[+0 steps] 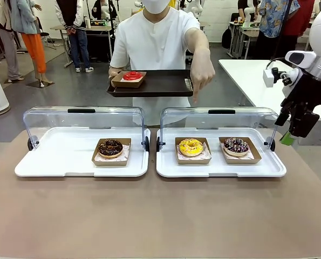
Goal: Provide the desired donut to the person.
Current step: Pick up and lift the Paper togo box containing the Donut pointed at by the person.
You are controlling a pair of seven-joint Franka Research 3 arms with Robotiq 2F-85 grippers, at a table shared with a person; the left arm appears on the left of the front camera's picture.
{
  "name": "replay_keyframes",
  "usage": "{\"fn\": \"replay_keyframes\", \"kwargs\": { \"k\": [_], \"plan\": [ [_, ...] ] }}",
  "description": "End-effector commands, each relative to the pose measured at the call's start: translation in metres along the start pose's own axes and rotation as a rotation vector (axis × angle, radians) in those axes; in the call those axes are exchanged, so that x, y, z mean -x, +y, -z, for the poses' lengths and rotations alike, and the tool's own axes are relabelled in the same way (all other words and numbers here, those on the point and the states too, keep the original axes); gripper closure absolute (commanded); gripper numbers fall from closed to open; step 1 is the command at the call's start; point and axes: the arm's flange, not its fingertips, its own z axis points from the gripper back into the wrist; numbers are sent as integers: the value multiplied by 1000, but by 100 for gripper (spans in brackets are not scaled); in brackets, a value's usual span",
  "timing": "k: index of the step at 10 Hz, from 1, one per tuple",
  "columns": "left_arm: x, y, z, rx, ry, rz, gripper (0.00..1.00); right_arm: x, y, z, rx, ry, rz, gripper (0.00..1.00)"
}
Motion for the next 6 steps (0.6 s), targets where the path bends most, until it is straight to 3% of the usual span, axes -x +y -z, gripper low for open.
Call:
{"fn": "replay_keyframes", "kwargs": {
  "k": [1, 3, 4, 6],
  "plan": [
    [-1, 1, -1, -7, -21, 7, 0, -1, 1, 1, 10, 24, 13, 0],
    [-1, 1, -1, -7, -21, 7, 0, 0, 0, 0, 0, 0, 0, 0],
    [-1, 1, -1, -7, -21, 7, 0, -28, 5, 11, -4, 65, -90, 0],
    [-1, 1, -1, -7, -21, 7, 0, -84, -8, 42, -31, 139, -131, 0]
  ]
}}
